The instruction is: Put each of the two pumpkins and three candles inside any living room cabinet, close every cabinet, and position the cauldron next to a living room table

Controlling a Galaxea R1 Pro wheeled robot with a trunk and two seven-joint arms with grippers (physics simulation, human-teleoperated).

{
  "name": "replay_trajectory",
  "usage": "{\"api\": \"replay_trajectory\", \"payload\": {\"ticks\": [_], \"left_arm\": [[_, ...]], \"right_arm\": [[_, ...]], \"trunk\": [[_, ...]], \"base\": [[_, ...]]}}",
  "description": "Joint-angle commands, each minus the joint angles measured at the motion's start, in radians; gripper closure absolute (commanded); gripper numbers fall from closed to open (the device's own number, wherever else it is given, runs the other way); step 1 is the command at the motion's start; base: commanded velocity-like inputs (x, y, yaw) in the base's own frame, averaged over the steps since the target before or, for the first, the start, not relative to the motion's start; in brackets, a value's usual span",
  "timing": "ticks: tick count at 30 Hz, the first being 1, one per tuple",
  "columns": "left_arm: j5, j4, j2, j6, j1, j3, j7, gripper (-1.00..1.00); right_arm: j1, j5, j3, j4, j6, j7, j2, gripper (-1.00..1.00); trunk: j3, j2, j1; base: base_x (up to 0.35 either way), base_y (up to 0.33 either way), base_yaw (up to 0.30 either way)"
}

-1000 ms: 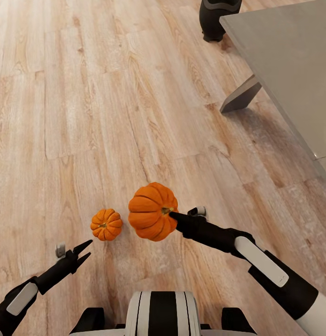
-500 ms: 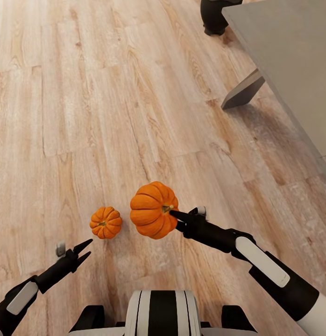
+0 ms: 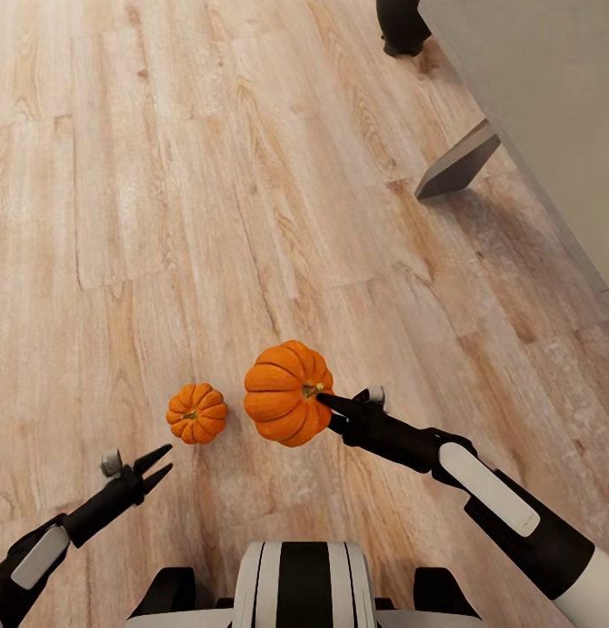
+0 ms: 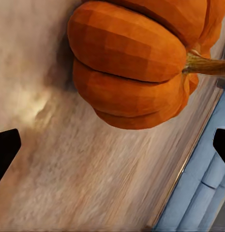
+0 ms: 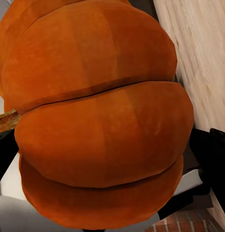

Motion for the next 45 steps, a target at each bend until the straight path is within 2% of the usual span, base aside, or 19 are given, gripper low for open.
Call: {"api": "replay_trajectory", "payload": {"ticks": [1, 3, 7, 15, 22, 40, 45], "left_arm": [[-0.006, 0.000, 0.000, 0.010, 0.000, 0.001, -0.009, -1.00], [-0.021, 0.000, -0.001, 0.010, 0.000, 0.001, -0.017, -1.00], [-0.027, 0.001, -0.001, 0.011, 0.000, 0.001, -0.016, -1.00], [-0.027, 0.001, 0.000, 0.012, 0.000, 0.007, -0.009, -1.00], [-0.026, 0.002, 0.004, 0.012, 0.000, 0.009, -0.009, -1.00], [-0.024, 0.011, 0.005, 0.012, 0.000, 0.010, -0.006, -1.00], [-0.022, 0.012, 0.013, 0.013, 0.000, 0.009, -0.006, -1.00]], "right_arm": [[-0.001, -0.010, 0.002, 0.000, 0.005, 0.000, 0.000, 1.00], [-0.001, -0.010, 0.002, 0.000, 0.005, 0.000, -0.001, 1.00], [-0.001, -0.010, 0.002, 0.000, 0.005, 0.000, -0.001, 1.00], [0.000, -0.010, 0.002, 0.000, 0.004, 0.000, -0.002, 1.00], [-0.001, -0.011, 0.002, -0.003, -0.042, -0.003, -0.003, 1.00], [-0.001, -0.010, 0.002, -0.002, -0.046, -0.002, -0.003, 1.00], [-0.001, -0.010, 0.002, -0.003, -0.046, -0.002, -0.003, 1.00]], "trunk": [[0.000, 0.000, 0.000], [0.000, 0.000, 0.000], [0.000, 0.000, 0.000], [0.000, 0.000, 0.000], [0.000, 0.000, 0.000], [0.000, 0.000, 0.000], [0.000, 0.000, 0.000]], "base": [[0.000, 0.000, 0.000], [0.000, 0.000, 0.000], [0.000, 0.000, 0.000], [0.062, -0.032, 0.000], [0.080, -0.082, 0.000], [0.067, -0.013, 0.000], [0.072, -0.001, 0.000]]}}
